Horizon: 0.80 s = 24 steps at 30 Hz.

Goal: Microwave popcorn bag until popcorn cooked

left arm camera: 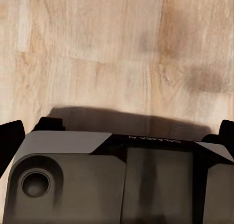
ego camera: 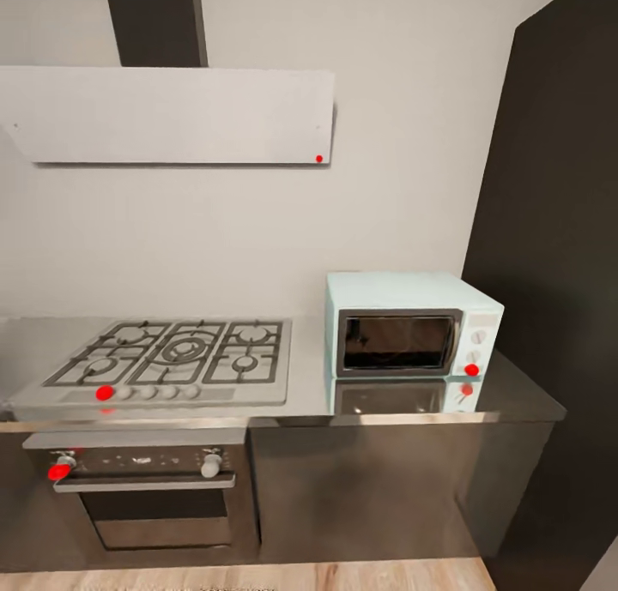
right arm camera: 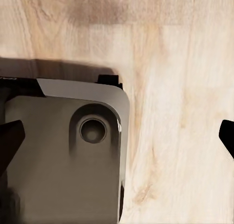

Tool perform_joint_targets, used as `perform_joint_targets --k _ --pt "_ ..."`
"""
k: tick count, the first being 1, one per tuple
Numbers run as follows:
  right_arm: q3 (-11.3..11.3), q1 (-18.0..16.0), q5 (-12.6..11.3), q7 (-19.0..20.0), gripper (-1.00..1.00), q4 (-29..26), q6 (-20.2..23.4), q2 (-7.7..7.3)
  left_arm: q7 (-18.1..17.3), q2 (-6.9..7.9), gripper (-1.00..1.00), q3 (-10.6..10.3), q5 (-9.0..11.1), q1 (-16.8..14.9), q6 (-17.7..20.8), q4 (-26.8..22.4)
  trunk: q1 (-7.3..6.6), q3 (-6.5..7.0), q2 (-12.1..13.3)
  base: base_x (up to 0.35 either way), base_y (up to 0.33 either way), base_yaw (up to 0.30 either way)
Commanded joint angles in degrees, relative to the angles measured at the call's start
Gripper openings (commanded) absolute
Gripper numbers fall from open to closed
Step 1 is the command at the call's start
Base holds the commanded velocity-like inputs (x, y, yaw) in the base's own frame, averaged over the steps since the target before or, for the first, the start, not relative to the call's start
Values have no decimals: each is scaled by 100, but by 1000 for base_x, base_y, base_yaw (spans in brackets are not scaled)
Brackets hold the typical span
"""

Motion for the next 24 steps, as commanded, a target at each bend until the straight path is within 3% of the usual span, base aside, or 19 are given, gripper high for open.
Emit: perform_joint_targets --k 1,9,24 --pt "-8 -8 29 14 100 19 -28 -2 -19 -1 100 -46 61 -7 -24 12 0 -7 -5 0 0 269" --pt "-8 -8 29 14 100 18 -23 -7 -19 1 100 -46 61 -7 -24 12 0 -7 -5 0 0 237" --pt "-8 -8 55 14 100 11 -46 -11 -16 -1 100 -46 61 -7 -24 12 0 -7 -5 0 0 10"
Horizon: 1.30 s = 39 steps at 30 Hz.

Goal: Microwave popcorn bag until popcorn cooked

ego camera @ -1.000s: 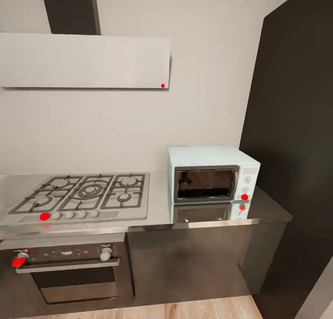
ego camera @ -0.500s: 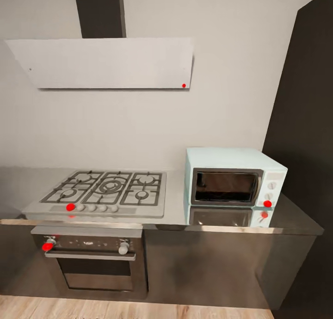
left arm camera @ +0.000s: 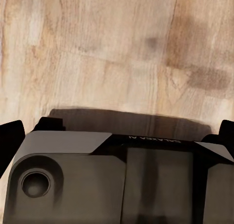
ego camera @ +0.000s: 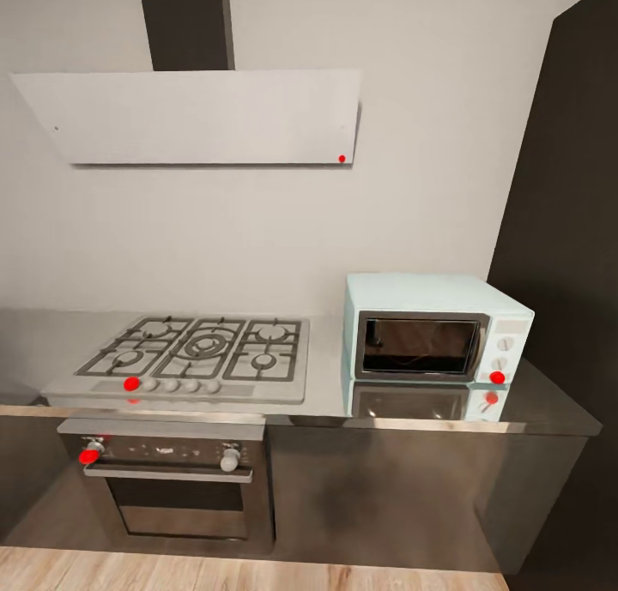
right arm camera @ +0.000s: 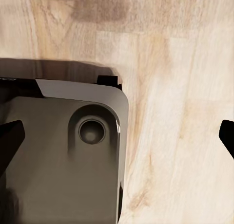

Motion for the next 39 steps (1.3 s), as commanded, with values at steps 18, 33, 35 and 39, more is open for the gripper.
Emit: perform_joint_targets --k 18,33,35,39 --pt "-8 -9 28 13 100 27 -30 0 -22 -6 100 -46 61 -6 -24 10 0 -7 -5 0 -224 0" --pt "-8 -9 4 13 100 19 -20 -2 -19 7 100 -46 61 -6 -24 10 0 12 -5 0 -16 -102" --pt "-8 -9 5 13 100 18 -19 -2 -16 8 100 -46 61 -6 -24 10 0 12 -5 0 0 0" --pt "-8 -9 6 13 100 18 -17 -2 -14 2 100 -46 61 -6 -24 10 0 12 -5 0 0 0"
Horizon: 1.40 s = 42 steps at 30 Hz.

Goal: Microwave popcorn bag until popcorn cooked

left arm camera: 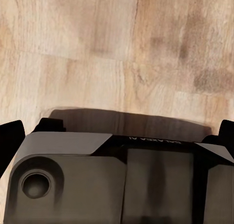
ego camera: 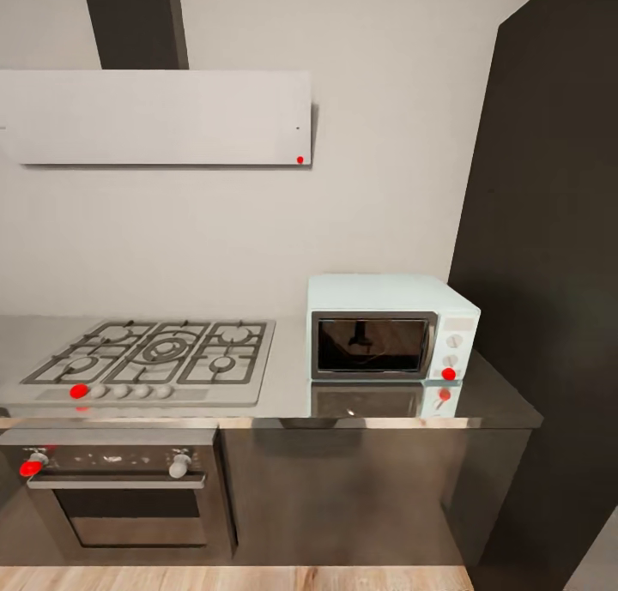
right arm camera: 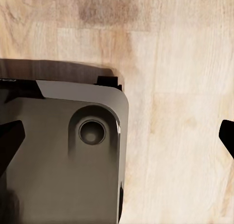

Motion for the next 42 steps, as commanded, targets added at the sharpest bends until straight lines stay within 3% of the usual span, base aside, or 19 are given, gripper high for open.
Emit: perform_joint_targets --k 1,7,24,42 --pt "-8 -9 29 14 100 18 -27 -2 -19 -1 100 -46 60 -6 -24 10 0 -7 -5 0 0 0" --pt "0 -9 64 14 100 18 -37 -1 -20 -4 100 -46 60 -6 -24 12 0 -7 -5 0 -12 0" --pt "1 -9 65 14 100 18 -36 -2 -23 3 100 -46 60 -6 -24 10 0 -7 -5 0 -235 0" --pt "25 -9 86 8 100 14 -41 -23 -20 8 100 -46 60 -6 -24 13 0 -7 -5 0 -10 0"
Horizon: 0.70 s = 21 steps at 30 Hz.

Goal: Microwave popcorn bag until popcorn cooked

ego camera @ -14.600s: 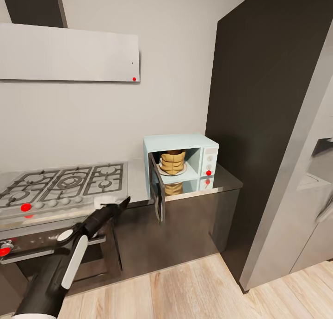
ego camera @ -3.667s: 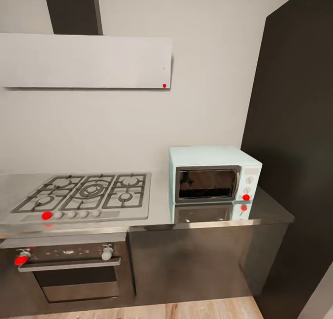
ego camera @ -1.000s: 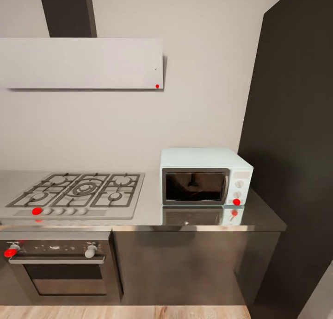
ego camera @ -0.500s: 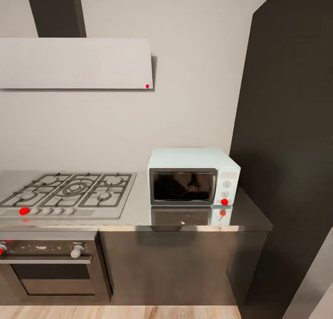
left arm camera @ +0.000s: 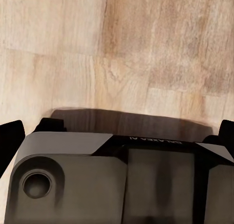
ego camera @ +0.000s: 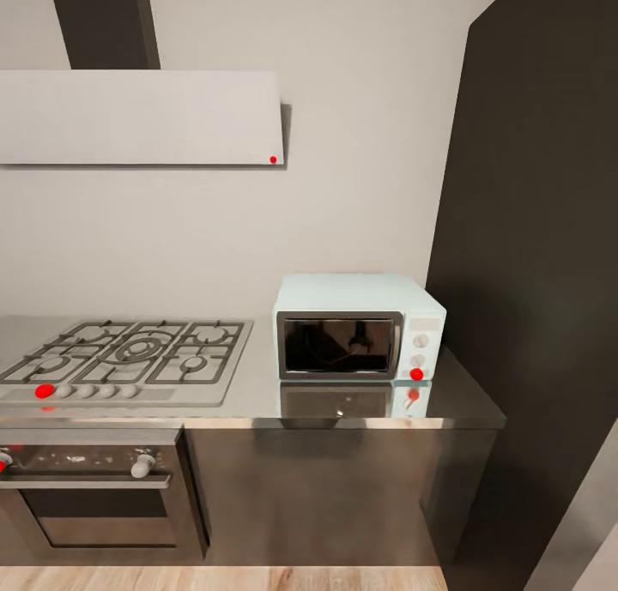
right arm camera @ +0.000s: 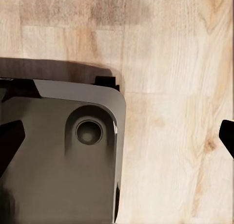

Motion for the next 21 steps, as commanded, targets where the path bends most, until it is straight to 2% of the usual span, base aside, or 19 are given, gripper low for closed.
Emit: perform_joint_targets --k 1,21 --pt "6 -9 43 10 100 16 -25 -7 -18 -1 100 -46 61 -6 -24 9 0 -7 -5 0 0 0" --pt "55 -9 70 10 100 6 1 -20 -17 6 100 -46 61 -6 -24 7 0 -7 -5 0 0 0"
